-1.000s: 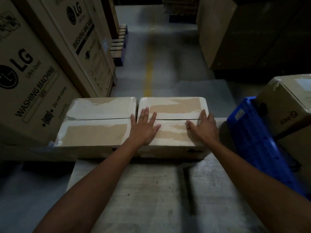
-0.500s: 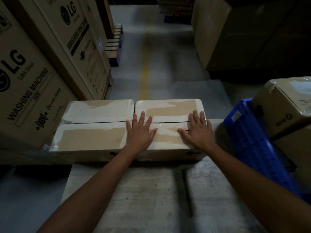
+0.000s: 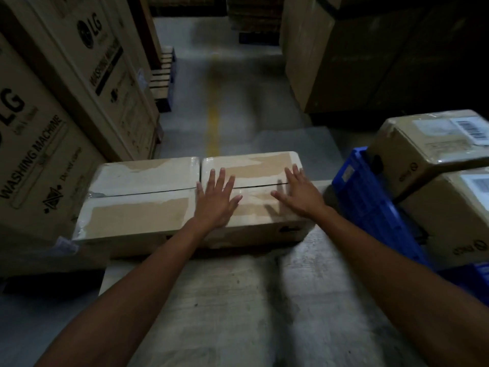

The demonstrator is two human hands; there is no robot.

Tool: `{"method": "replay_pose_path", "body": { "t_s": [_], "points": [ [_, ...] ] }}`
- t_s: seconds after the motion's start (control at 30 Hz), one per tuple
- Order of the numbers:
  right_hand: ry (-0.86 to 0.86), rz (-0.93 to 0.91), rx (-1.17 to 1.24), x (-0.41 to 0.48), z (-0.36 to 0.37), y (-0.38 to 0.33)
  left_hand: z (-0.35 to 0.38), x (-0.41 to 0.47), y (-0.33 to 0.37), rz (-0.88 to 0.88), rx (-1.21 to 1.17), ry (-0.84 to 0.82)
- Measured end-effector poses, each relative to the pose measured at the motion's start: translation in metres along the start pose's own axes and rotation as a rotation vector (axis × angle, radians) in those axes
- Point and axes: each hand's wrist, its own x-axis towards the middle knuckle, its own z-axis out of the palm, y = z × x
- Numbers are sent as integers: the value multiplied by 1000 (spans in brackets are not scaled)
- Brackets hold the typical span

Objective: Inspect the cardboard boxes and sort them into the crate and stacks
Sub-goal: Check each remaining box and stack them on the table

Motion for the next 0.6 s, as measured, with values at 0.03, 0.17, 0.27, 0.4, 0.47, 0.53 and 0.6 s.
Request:
{"method": "replay_pose_path", "body": {
  "t_s": [0.03,0.17,0.27,0.4,0.47,0.53,0.6],
  "points": [
    [64,-2,34,-10,-4,-6,-7,-2,8,51,-12,35],
    [285,-30,177,-59,-29,-22,-42,-17,49,253,-71,239],
    [407,-44,254,-104,-49,-17,-64,-36,86,360,-141,356],
    [553,-36,318,-169,-69,6,-79,-70,145,506,-192,446],
    [628,-8,350,-207,-78,24,-78,-90,180,561,-212,447],
    [699,29,385,-247,-84,45,-75,-111,215,601,-227,439],
    [776,63,410,-296,-87,69,-68,-139,255,663,-249,417]
  ]
}}
